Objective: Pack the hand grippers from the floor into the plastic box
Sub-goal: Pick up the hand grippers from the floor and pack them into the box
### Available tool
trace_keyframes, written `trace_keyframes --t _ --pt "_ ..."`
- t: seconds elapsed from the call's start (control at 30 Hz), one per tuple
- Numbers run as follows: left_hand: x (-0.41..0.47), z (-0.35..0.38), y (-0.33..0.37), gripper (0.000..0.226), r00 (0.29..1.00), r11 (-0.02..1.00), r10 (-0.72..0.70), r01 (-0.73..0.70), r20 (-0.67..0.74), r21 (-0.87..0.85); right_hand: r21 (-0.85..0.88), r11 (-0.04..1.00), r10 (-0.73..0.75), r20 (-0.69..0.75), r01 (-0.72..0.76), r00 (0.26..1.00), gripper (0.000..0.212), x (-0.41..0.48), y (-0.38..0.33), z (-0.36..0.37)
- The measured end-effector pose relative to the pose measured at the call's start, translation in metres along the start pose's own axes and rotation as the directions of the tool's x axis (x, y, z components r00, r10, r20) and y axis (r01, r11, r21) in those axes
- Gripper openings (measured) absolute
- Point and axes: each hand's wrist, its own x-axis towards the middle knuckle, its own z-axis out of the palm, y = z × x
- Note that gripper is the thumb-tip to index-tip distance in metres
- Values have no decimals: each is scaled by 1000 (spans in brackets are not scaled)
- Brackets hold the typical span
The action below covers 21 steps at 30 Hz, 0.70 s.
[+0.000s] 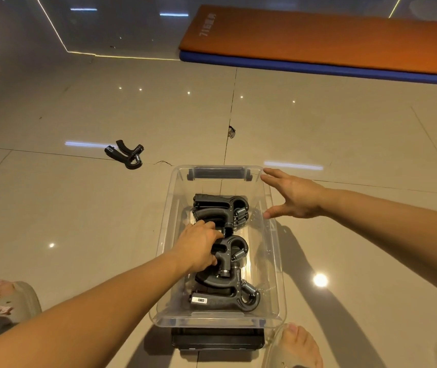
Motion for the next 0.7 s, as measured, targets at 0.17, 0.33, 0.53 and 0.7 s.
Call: trace_keyframes --t 0.17,0.33,0.53,0.7 --pt "0 1 0 74 1000 999 -29 29 5 -23 -3 1000 11 79 -11 997 126 3 2 -3" --pt "-5 -14 1 70 998 997 -42 39 -39 -62 -144 987 80 86 -67 993 128 8 -12 -11" --pt "-32 -74 -12 57 977 987 -50 17 -205 -163 -240 970 6 -69 -22 998 112 13 -65 -34" --pt "-74 -139 -48 46 960 990 -109 83 -258 -111 -167 979 -149 -192 117 970 102 17 -131 -65"
